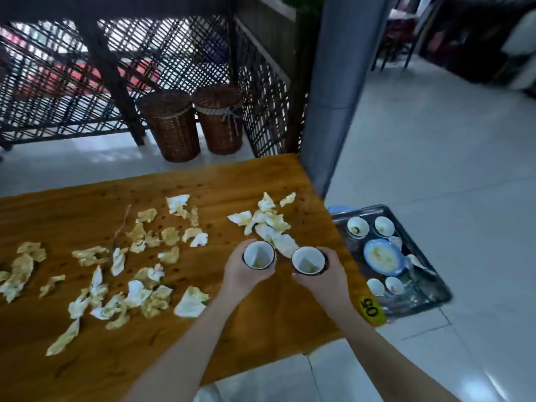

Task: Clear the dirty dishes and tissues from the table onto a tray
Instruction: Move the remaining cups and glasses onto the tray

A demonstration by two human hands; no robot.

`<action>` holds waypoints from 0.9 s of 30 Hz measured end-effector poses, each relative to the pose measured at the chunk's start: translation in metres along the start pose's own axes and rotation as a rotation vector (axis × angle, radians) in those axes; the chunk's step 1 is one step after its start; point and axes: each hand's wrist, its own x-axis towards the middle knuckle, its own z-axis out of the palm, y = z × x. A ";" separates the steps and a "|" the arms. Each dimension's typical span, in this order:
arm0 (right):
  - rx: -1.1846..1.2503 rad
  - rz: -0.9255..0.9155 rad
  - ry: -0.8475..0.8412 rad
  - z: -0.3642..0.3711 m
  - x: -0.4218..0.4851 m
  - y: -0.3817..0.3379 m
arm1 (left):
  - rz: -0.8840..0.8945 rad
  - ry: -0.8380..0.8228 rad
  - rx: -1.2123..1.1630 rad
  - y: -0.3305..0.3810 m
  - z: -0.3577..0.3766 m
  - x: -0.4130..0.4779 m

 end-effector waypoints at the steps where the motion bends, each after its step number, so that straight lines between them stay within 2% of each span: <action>1: 0.010 0.010 0.010 -0.015 -0.002 0.008 | 0.015 -0.017 -0.001 0.006 0.015 -0.005; 13: 0.168 0.139 0.147 -0.130 -0.005 0.081 | 0.115 -0.198 0.066 0.062 0.147 -0.024; 27: 0.195 0.259 0.304 -0.219 0.073 0.133 | 0.190 -0.337 0.083 0.106 0.248 0.042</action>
